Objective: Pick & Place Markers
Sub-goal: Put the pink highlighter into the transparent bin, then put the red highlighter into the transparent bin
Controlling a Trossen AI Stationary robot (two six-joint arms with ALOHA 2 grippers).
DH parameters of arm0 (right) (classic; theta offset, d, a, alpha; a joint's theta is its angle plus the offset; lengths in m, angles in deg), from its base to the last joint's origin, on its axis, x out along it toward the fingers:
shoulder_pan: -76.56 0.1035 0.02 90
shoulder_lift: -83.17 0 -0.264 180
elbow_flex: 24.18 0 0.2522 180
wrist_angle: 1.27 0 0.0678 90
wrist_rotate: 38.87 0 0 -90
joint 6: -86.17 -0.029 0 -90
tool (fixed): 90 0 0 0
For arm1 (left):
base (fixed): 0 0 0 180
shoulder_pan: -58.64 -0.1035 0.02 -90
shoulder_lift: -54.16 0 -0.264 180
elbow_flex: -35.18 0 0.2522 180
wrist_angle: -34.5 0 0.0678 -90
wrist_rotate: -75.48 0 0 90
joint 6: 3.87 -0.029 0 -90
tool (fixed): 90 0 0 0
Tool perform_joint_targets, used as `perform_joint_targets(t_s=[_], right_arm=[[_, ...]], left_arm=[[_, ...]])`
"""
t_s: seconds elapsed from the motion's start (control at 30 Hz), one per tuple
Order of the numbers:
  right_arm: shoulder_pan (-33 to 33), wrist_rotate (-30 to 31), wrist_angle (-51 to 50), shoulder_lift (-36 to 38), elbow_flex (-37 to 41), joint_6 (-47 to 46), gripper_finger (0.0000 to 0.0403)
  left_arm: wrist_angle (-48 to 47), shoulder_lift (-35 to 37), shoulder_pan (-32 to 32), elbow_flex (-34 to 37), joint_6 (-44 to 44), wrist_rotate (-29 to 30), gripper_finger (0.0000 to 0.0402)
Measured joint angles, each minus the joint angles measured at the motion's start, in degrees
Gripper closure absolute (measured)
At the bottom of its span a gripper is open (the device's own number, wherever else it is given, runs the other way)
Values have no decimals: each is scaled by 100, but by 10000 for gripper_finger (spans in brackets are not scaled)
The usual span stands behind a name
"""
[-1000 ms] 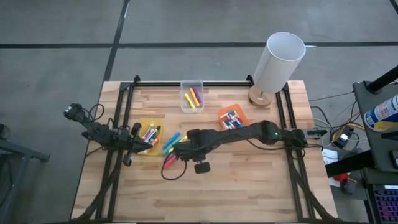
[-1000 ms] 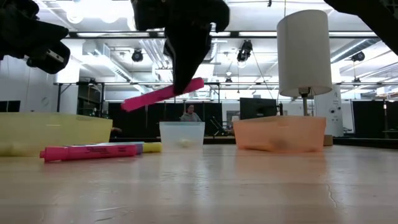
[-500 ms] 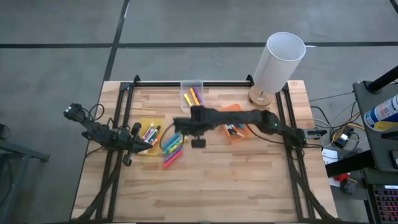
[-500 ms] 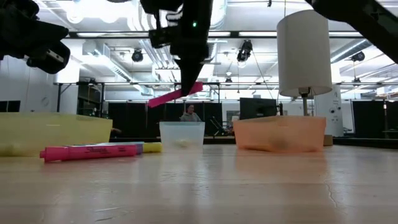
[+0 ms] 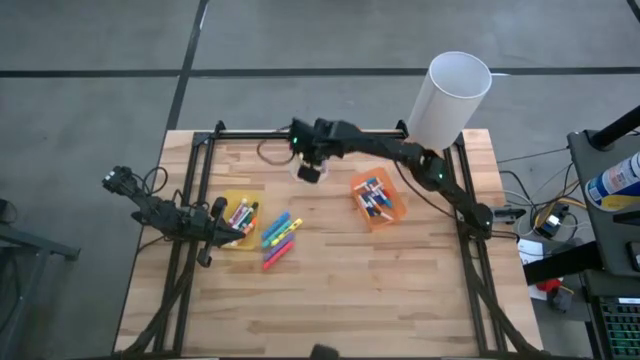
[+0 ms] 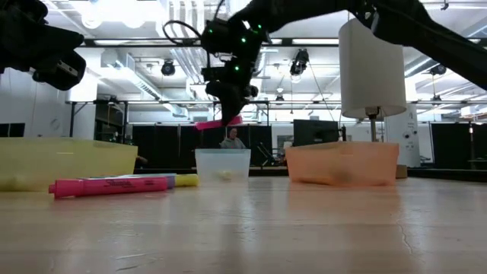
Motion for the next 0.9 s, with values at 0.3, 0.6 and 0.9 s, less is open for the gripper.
perform_joint_targets(t_s=[0.3,0.6,0.9], right_arm=[[-658,-583,377,-17,35,-878,344],[-679,-940,650,-20,116,-1224,334],[-679,-716,629,-20,431,-1478,243]], left_arm=[[0,0,0,0,1,1,402],[0,0,-2,0,1,1,402],[0,0,0,0,1,1,402]])
